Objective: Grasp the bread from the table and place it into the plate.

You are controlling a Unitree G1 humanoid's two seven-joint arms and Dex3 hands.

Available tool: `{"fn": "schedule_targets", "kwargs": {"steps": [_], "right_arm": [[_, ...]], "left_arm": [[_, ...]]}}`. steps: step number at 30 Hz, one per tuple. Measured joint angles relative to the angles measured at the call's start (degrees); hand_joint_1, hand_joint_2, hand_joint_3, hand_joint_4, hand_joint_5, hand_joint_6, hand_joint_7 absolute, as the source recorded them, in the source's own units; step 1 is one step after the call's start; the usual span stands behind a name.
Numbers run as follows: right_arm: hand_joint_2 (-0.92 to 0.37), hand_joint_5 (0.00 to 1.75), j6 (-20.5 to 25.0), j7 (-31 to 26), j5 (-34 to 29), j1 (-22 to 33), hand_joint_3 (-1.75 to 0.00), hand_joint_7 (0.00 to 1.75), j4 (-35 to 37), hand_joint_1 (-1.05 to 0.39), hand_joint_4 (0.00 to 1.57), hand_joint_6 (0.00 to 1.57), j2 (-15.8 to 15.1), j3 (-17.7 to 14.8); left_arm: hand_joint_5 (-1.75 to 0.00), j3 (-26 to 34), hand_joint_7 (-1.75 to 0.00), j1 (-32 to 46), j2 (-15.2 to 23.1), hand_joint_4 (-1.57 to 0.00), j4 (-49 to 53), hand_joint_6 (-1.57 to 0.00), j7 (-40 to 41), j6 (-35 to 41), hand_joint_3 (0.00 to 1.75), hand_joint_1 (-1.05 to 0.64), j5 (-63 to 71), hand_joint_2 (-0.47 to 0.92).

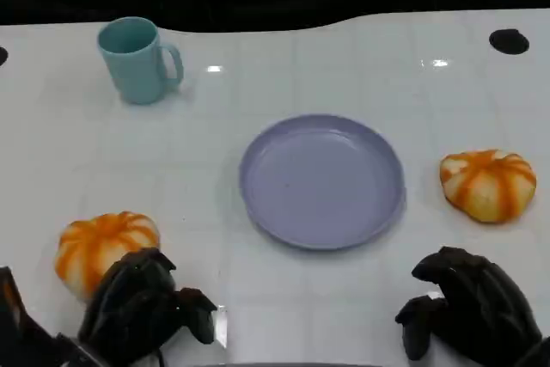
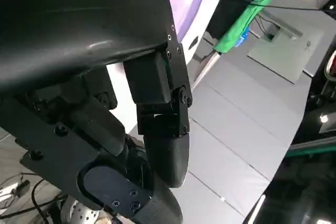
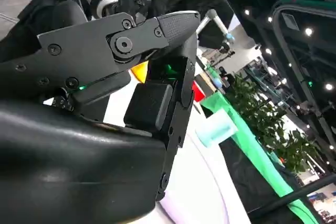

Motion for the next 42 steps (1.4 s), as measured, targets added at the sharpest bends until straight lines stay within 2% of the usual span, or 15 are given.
{"fn": "schedule_targets", "kwargs": {"steps": [9, 15, 19, 25, 30, 34, 39, 40, 42], "right_arm": [[-0.91, 0.78, 0.1, 0.0, 0.0, -0.2, -0.01, 0.33, 0.0, -0.75, 1.52, 1.57, 0.0, 0.0], [-0.91, 0.78, 0.2, -0.5, 0.0, -0.1, -0.01, 0.34, -0.7, -0.75, 1.52, 1.57, 0.0, 0.3], [-0.92, 0.79, 0.2, -0.5, 0.0, 0.3, -0.01, 0.34, -0.9, -0.74, 1.52, 1.57, 0.0, 0.6], [-0.92, 0.80, 0.2, -0.8, 0.0, 0.7, -0.01, 0.34, -2.3, -0.73, 1.51, 1.57, 0.2, 1.0], [-0.92, 0.81, 0.4, -1.4, 0.0, 1.1, -0.02, 0.34, -2.9, -0.74, 1.50, 1.57, 0.3, 1.5], [-0.92, 0.82, 0.3, -1.4, 0.0, 1.1, -0.02, 0.34, -2.9, -0.75, 1.50, 1.57, 0.3, 1.7], [-0.91, 0.81, 0.9, -1.5, 0.1, 1.2, -0.01, 0.34, -3.0, -0.74, 1.51, 1.57, 0.4, 1.8], [-0.91, 0.81, 1.1, -1.7, 0.1, 1.2, -0.01, 0.34, -3.0, -0.74, 1.51, 1.57, 0.4, 1.7], [-0.91, 0.80, 1.1, -2.0, 0.1, 1.2, -0.01, 0.34, -3.1, -0.74, 1.51, 1.57, 0.4, 1.8]], "left_arm": [[-0.51, 0.0, -0.30, 0.0, 0.0, -1.57, -0.1, -1.57, 0.1, -0.8, 0.01, -1.00, 0.0, 0.56], [-0.24, -0.9, -0.09, 0.7, 0.9, -1.57, -2.4, -1.54, 0.8, -6.7, 0.02, -1.05, 3.2, 0.66], [-0.06, -2.4, -0.01, 2.5, 1.9, -1.53, -8.2, -1.33, 3.5, -11.3, 0.02, -1.05, 6.5, 0.72], [0.00, -4.8, 0.00, 4.5, 5.4, -1.41, -14.6, -1.08, 7.4, -20.6, 0.06, -1.05, 13.8, 0.86], [0.00, -6.0, 0.00, 4.9, 8.7, -1.19, -15.2, -0.83, 13.5, -32.6, 0.02, -1.05, 21.9, 0.89], [0.00, -7.1, 0.00, 5.3, 11.4, -1.06, -18.4, -0.69, 18.0, -35.0, 0.01, -1.05, 26.4, 0.88], [0.00, -8.8, 0.00, 7.2, 15.4, -0.72, -24.2, -0.27, 25.0, -36.0, 0.06, -1.05, 36.0, 0.92], [0.00, -9.0, 0.00, 7.6, 16.3, -0.69, -26.0, -0.23, 27.1, -36.0, 0.07, -1.05, 39.1, 0.92], [0.00, -9.3, 0.00, 8.0, 17.6, -0.57, -28.4, -0.08, 30.5, -36.0, 0.15, -1.05, 43.6, 0.92]]}}
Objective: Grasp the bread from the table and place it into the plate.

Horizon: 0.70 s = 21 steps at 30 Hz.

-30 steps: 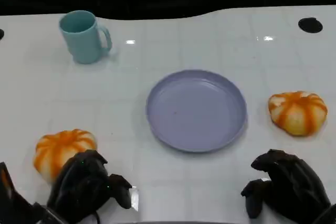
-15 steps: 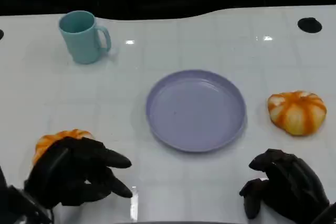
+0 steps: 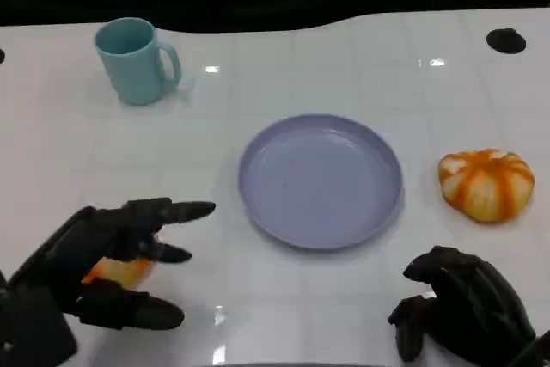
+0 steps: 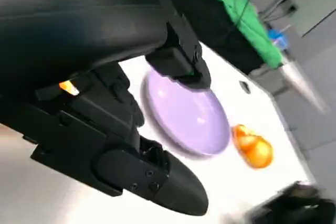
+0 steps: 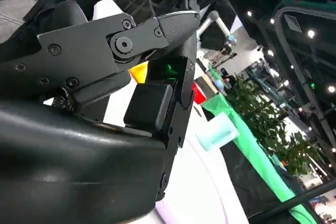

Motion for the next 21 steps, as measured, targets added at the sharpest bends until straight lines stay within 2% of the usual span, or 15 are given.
{"fn": "schedule_targets", "kwargs": {"steps": [2, 7, 11, 12, 14, 16, 20, 21], "right_arm": [[-0.91, 0.80, 0.1, -0.1, 0.0, 0.0, -0.01, 0.33, -0.1, -0.74, 1.51, 1.57, 0.0, 0.0], [-0.91, 0.80, 0.1, -0.1, 0.0, 0.0, -0.01, 0.33, -0.1, -0.74, 1.51, 1.57, 0.0, 0.0], [-0.92, 0.80, 0.0, -0.1, 0.0, 0.0, -0.01, 0.34, -0.1, -0.74, 1.51, 1.57, 0.0, 0.1], [-0.92, 0.80, 0.0, -0.1, 0.0, 0.0, -0.01, 0.34, -0.1, -0.74, 1.51, 1.57, 0.0, 0.1], [-0.92, 0.80, -0.1, -0.1, 0.0, 0.0, -0.01, 0.34, -0.1, -0.73, 1.51, 1.57, 0.1, 0.1], [-0.92, 0.80, -0.1, -0.1, 0.0, 0.0, -0.01, 0.34, 0.0, -0.73, 1.51, 1.57, 0.1, 0.0], [-0.91, 0.80, -0.1, -0.1, 0.0, 0.0, -0.01, 0.33, 0.2, -0.73, 1.50, 1.57, 0.2, 0.0], [-0.91, 0.80, -0.1, -0.1, 0.0, 0.0, -0.01, 0.33, 0.2, -0.74, 1.51, 1.57, 0.2, 0.0]], "left_arm": [[0.00, -0.4, 0.00, 0.8, 1.5, -0.50, -3.0, -0.02, 4.6, 0.0, 0.21, -1.05, 7.4, 0.92], [0.00, -2.3, 0.00, 2.4, 4.1, -0.40, -11.2, 0.00, 12.8, 5.0, 0.29, -1.05, 23.9, 0.92], [0.00, -4.8, 0.00, 3.6, 4.3, -0.23, -14.1, 0.00, 18.8, 9.4, 0.33, -1.05, 33.2, 0.92], [0.00, -5.4, 0.00, 3.7, 4.5, -0.13, -14.6, 0.00, 19.9, 10.3, 0.35, -1.05, 35.0, 0.92], [0.00, -6.7, 0.00, 4.1, 4.9, -0.03, -16.9, 0.00, 21.3, 13.2, 0.36, -1.05, 39.8, 0.92], [0.00, -8.1, 0.00, 4.6, 5.4, -0.01, -19.7, 0.00, 21.5, 17.3, 0.36, -1.05, 45.7, 0.92], [-0.07, -10.6, 0.00, 5.4, 5.7, -0.08, -22.6, 0.00, 21.3, 23.5, 0.26, -1.05, 52.6, 0.91], [-0.88, -11.1, 0.00, 5.4, 5.8, -0.03, -22.7, 0.00, 20.9, 24.6, 0.18, -1.05, 53.4, 0.92]]}}
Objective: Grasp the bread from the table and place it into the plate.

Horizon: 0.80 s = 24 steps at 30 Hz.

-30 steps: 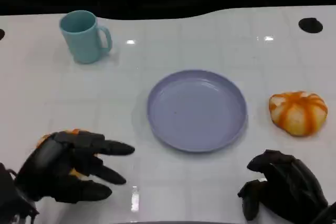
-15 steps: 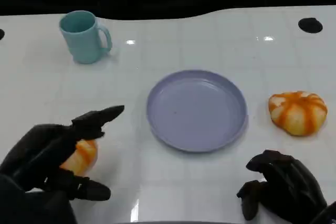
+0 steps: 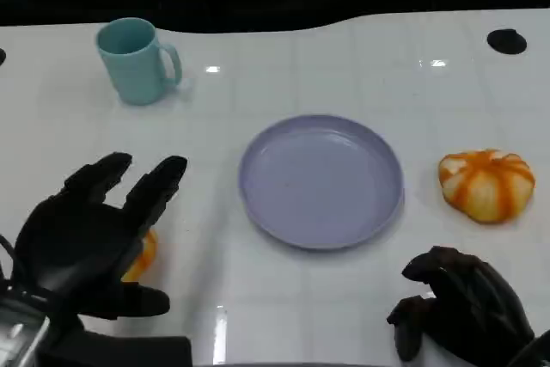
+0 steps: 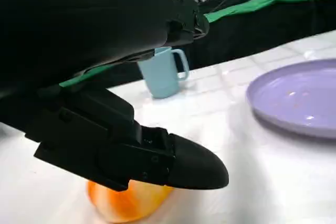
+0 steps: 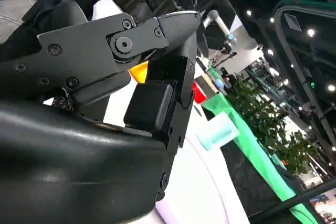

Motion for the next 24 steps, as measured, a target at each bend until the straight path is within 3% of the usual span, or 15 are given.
{"fn": "schedule_targets", "kwargs": {"steps": [1, 2, 4, 15, 24], "right_arm": [[-0.91, 0.80, 0.0, 0.0, 0.0, 0.0, -0.01, 0.33, 0.0, -0.74, 1.51, 1.57, 0.0, 0.0], [-0.91, 0.80, 0.0, 0.0, 0.0, 0.0, -0.01, 0.33, 0.0, -0.74, 1.51, 1.57, 0.0, 0.0], [-0.91, 0.80, 0.0, 0.0, 0.0, 0.0, -0.01, 0.34, 0.0, -0.74, 1.51, 1.57, 0.0, 0.0], [-0.92, 0.80, 0.1, -0.7, -0.1, 0.0, -0.01, 0.35, -0.4, -0.73, 1.51, 1.57, 0.1, 0.2], [-0.92, 0.81, 0.1, -0.5, 0.0, 0.0, -0.01, 0.33, -0.3, -0.73, 1.51, 1.57, 0.2, 0.1]], "left_arm": [[-1.30, -0.4, 0.00, 0.0, 0.1, -0.02, 0.0, 0.00, -0.5, 1.1, 0.15, -1.05, 0.8, 0.92], [-1.52, -1.0, 0.00, -0.1, 0.2, -0.01, 0.0, 0.00, -1.1, 2.3, 0.14, -1.05, 1.8, 0.92], [-1.70, -2.2, 0.00, -0.3, 0.5, 0.00, 0.0, 0.00, -2.3, 4.4, 0.12, -1.05, 3.6, 0.90], [-1.75, -6.3, 0.00, -6.7, 1.1, 0.00, 8.2, 0.00, -5.5, 10.5, 0.06, -1.05, 4.5, 0.83], [-1.75, -8.5, 0.00, -11.3, 1.5, 0.00, 19.7, 0.00, -0.5, 10.7, 0.05, -1.05, -0.3, 0.81]]}}
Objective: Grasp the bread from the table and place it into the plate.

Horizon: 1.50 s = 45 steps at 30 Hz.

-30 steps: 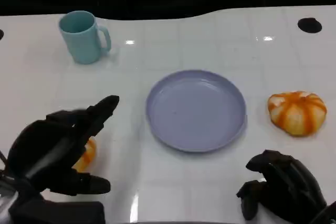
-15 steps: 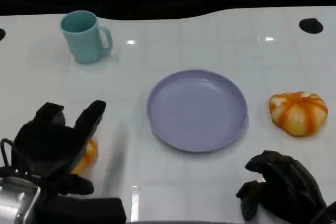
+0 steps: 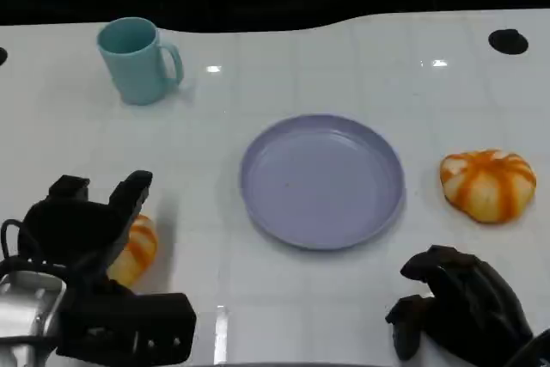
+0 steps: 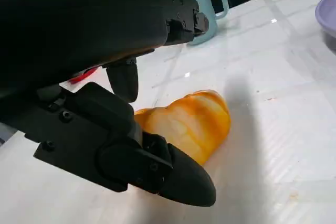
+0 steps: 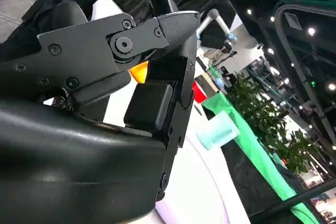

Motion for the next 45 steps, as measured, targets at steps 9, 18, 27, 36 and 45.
{"fn": "schedule_targets", "kwargs": {"steps": [9, 18, 27, 36, 45], "right_arm": [[-0.92, 0.82, 0.0, 0.0, 0.0, 0.0, -0.01, 0.35, -0.1, -0.74, 1.51, 1.57, 0.0, 0.0], [-0.90, 0.81, 0.1, -0.1, 0.0, 0.0, 0.00, 0.36, -0.1, -0.74, 1.51, 1.57, 0.0, 0.0], [-0.91, 0.81, 0.1, -0.1, 0.0, 0.0, -0.01, 0.37, -0.1, -0.74, 1.51, 1.57, 0.0, 0.0], [-0.91, 0.81, 0.0, -0.1, 0.0, 0.0, -0.01, 0.36, 0.1, -0.74, 1.51, 1.57, 0.0, -0.1], [-0.91, 0.81, 0.0, 0.1, 0.0, -0.3, -0.01, 0.36, 0.5, -0.74, 1.51, 1.57, -0.1, -0.1]], "left_arm": [[-1.75, -2.7, 0.00, -3.9, 0.7, 0.00, 9.7, 0.00, 4.7, -1.2, 0.04, -1.05, -4.0, 0.82], [-1.75, -4.9, -1.52, -8.3, 1.2, 0.00, 18.2, -0.01, 7.6, -3.8, 0.01, -1.05, -8.8, 0.80], [-1.64, -6.7, -1.75, -11.0, 1.7, -0.76, 21.9, -0.24, 7.7, -5.0, 0.00, -1.05, -12.0, 0.75], [-1.40, -6.9, -1.59, -14.5, 2.2, -1.57, 28.0, -0.91, 11.2, -10.1, 0.04, -1.05, -17.1, 0.75], [-1.71, -9.5, -1.40, -20.0, -0.3, -1.57, 47.6, -1.56, 31.2, -20.5, 1.74, -1.05, -18.5, 0.36]]}}
